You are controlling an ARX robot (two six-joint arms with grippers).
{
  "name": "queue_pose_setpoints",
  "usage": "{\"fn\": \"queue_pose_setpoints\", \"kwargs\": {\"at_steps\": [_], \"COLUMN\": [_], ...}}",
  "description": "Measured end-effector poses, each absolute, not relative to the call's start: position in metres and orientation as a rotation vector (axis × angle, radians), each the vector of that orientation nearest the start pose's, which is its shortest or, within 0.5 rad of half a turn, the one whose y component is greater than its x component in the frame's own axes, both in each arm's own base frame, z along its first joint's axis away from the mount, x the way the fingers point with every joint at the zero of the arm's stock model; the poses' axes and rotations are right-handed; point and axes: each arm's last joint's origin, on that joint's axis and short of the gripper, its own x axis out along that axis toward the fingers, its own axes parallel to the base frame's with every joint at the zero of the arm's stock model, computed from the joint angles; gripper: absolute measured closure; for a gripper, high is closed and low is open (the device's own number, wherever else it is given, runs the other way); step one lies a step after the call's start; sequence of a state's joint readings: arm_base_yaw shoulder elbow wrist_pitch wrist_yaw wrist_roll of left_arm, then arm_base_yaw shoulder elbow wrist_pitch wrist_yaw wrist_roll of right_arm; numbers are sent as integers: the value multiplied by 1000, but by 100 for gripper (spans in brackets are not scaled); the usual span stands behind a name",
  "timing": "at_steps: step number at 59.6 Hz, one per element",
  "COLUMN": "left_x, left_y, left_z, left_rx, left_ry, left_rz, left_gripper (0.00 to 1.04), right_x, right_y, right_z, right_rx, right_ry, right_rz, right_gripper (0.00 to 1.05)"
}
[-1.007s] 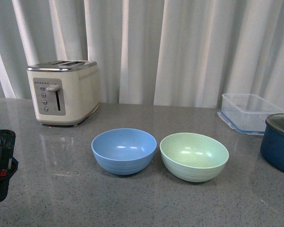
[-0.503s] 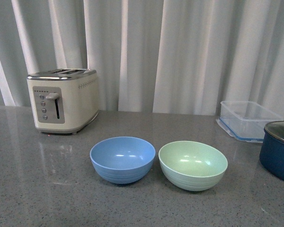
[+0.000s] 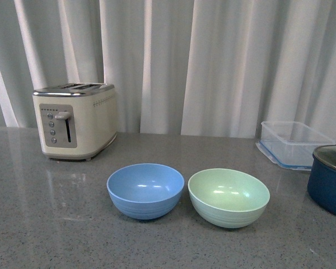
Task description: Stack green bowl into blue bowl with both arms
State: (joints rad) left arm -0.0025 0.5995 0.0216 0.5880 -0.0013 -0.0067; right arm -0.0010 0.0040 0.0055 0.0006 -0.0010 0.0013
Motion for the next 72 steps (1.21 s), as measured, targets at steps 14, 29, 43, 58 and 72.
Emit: {"fn": "queue_pose_setpoints", "kwargs": {"at_steps": [14, 29, 43, 58, 72], "left_x": [127, 119, 112, 107, 97], "left_y": [0, 0, 0, 0, 0], "left_z": [173, 174, 174, 173, 171], "left_rx": [-7, -7, -7, -7, -5], "left_ry": [-22, -24, -25, -25, -18], "left_rz": [-1, -1, -1, -1, 0], "left_gripper": [101, 101, 101, 101, 101], "right_x": [98, 98, 98, 98, 98], "right_y": [0, 0, 0, 0, 0], "right_z": [165, 165, 165, 165, 165], "right_rx": [1, 1, 1, 1, 1], "right_ry": [-2, -2, -2, -2, -2], "right_rz": [0, 0, 0, 0, 0], "right_gripper": [10, 10, 10, 10, 10]}}
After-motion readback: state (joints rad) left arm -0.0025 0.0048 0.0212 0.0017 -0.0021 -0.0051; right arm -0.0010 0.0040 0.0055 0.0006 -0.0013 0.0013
